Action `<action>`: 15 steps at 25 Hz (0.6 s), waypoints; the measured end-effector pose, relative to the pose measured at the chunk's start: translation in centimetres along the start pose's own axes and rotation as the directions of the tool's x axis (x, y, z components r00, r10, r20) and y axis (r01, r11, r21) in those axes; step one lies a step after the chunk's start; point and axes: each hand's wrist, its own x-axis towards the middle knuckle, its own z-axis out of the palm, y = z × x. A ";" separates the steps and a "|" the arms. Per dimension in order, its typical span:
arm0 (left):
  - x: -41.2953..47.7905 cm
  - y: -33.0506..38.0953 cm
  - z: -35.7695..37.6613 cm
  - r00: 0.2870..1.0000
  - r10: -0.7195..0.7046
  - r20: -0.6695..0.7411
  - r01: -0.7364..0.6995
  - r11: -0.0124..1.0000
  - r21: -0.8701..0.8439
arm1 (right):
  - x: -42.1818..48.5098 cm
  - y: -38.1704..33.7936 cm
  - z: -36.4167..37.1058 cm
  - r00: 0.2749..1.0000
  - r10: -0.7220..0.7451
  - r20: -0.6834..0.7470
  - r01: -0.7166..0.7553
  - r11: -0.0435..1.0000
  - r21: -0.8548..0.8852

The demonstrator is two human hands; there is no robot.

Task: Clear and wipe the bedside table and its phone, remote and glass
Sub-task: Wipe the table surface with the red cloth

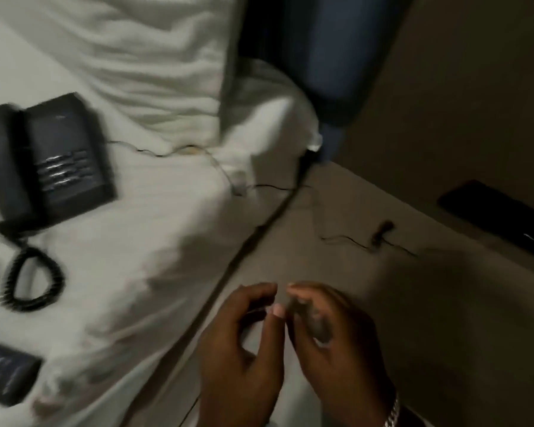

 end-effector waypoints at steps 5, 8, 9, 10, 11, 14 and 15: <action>-5.1 1.3 14.6 0.939 0.073 0.335 -0.101 0.993 0.067 | -4.9 9.0 -12.3 0.943 0.227 -0.244 -0.227 0.973 0.031; -9.6 1.6 22.3 0.873 0.092 0.479 -0.159 0.982 0.102 | -9.2 13.9 -18.5 0.875 0.275 -0.397 -0.283 0.958 0.040; -11.3 1.6 24.7 0.844 0.098 0.528 -0.181 0.977 0.108 | -10.8 15.4 -20.4 0.844 0.298 -0.445 -0.307 0.950 0.055; -13.0 1.7 26.9 0.814 0.103 0.571 -0.202 0.973 0.112 | -12.3 16.8 -22.2 0.812 0.320 -0.487 -0.333 0.941 0.063; -14.9 1.7 29.2 0.780 0.109 0.617 -0.225 0.968 0.113 | -14.2 18.3 -24.0 0.777 0.339 -0.530 -0.359 0.931 0.068; -20.2 1.9 34.7 0.670 0.108 0.735 -0.258 0.962 0.094 | -19.1 21.9 -28.6 0.664 0.361 -0.655 -0.398 0.912 0.100; -21.9 1.9 36.4 0.630 0.095 0.770 -0.258 0.962 0.093 | -20.8 22.9 -30.1 0.614 0.393 -0.684 -0.426 0.895 0.131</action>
